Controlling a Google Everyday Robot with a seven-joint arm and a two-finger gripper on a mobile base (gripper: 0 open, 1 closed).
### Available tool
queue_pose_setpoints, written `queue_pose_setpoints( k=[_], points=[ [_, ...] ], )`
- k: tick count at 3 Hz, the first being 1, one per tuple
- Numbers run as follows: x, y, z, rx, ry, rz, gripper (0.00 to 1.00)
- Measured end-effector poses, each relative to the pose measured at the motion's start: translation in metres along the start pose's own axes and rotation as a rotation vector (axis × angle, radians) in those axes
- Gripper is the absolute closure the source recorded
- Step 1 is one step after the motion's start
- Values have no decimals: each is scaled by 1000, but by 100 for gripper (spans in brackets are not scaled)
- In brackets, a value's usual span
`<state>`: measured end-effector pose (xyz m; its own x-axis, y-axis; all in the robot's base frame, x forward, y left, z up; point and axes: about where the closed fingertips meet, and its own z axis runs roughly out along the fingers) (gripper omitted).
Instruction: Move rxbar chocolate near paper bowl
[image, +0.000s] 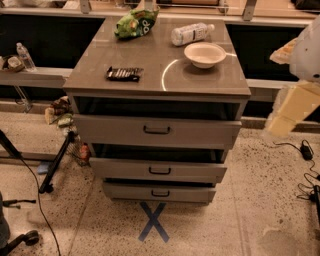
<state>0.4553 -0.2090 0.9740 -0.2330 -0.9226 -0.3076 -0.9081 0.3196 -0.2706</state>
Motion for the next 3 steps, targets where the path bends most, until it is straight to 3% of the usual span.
queue_pose_setpoints(
  k=[1,2,3],
  points=[
    [-19,-15,31,30,-156,122,0],
    [-45,-46,58,77,-308,213,0],
    [-81,-65,81,121,-485,309,0]
  ],
)
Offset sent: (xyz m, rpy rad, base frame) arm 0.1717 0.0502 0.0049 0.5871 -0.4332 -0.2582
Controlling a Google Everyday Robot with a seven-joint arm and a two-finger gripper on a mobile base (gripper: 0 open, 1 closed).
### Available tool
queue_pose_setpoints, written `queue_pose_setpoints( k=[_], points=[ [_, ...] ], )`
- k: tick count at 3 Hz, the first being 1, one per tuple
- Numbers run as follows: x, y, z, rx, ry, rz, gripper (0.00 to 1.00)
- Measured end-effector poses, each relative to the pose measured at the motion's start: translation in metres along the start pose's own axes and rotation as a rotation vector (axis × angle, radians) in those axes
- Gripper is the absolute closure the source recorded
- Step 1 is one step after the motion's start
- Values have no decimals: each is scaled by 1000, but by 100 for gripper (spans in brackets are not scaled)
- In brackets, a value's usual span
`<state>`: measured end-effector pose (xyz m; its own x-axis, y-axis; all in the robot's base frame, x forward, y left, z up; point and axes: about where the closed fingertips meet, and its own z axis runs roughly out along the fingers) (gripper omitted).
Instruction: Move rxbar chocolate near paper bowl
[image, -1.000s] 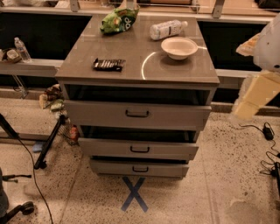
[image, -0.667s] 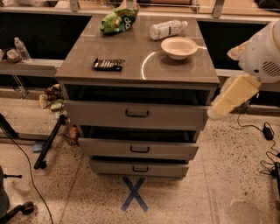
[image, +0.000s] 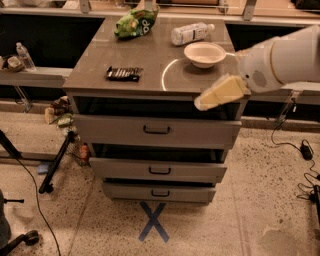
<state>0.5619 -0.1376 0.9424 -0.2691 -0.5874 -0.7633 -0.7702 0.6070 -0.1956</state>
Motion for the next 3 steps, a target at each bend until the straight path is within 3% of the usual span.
queue_pose_setpoints(
  k=[1,2,3],
  points=[
    [-7,-10,-4,37,-11,-12,0],
    [-7,1,4,24,-64,76,0],
    [-24,8,38,14,-183,160,0]
  ],
)
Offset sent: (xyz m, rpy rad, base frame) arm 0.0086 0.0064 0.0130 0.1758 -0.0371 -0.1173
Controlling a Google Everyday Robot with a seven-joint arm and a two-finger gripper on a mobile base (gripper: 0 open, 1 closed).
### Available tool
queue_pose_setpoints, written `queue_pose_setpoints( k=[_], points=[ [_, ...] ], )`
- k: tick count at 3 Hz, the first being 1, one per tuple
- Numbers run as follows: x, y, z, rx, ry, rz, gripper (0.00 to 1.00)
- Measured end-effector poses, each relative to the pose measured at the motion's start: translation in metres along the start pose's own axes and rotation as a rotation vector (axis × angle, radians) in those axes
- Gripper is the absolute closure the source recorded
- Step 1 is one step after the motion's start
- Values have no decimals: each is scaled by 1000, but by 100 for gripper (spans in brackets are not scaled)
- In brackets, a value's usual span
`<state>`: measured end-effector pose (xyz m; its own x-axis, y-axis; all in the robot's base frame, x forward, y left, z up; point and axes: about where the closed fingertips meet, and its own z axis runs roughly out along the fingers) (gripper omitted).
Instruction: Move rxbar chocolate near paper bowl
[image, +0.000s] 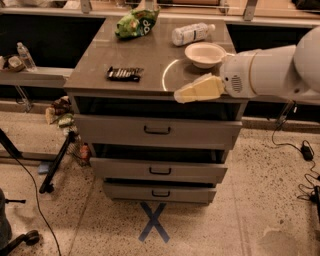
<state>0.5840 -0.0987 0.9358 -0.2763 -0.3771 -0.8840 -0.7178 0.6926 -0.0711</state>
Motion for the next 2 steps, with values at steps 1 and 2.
queue_pose_setpoints(
  k=[1,2],
  points=[
    [-12,10,51,19,-99,29,0],
    [-20,17,90,57,-115,-52,0]
  ],
)
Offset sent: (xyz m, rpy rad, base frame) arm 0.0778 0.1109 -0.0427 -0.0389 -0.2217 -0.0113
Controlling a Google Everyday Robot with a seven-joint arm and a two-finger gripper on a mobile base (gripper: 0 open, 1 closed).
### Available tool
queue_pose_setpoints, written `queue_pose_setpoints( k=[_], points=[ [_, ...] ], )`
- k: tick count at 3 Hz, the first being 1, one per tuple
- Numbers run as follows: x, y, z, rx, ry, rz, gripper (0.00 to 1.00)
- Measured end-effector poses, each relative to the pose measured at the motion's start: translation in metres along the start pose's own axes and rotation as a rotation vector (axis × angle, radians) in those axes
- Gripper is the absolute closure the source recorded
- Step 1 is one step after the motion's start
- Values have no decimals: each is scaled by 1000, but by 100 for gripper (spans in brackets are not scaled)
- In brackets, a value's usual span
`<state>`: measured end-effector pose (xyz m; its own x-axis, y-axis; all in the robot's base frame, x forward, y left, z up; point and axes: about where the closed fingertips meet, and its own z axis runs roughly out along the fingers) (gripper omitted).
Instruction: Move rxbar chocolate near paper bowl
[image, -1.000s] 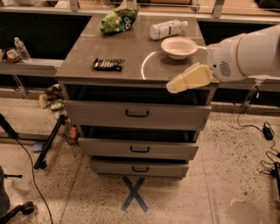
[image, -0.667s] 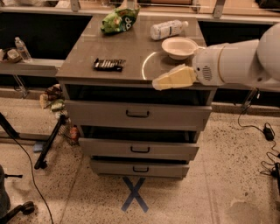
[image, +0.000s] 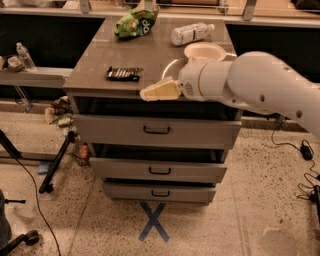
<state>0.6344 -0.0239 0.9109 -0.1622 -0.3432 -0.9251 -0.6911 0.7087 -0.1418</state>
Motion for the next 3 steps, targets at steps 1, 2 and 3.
queue_pose_setpoints(
  k=[1,2,3],
  points=[
    [-6,3,45,10,-14,-29,0],
    [-10,7,83,-19,-4,14,0],
    [-13,13,88,-28,-5,12,0]
  ],
)
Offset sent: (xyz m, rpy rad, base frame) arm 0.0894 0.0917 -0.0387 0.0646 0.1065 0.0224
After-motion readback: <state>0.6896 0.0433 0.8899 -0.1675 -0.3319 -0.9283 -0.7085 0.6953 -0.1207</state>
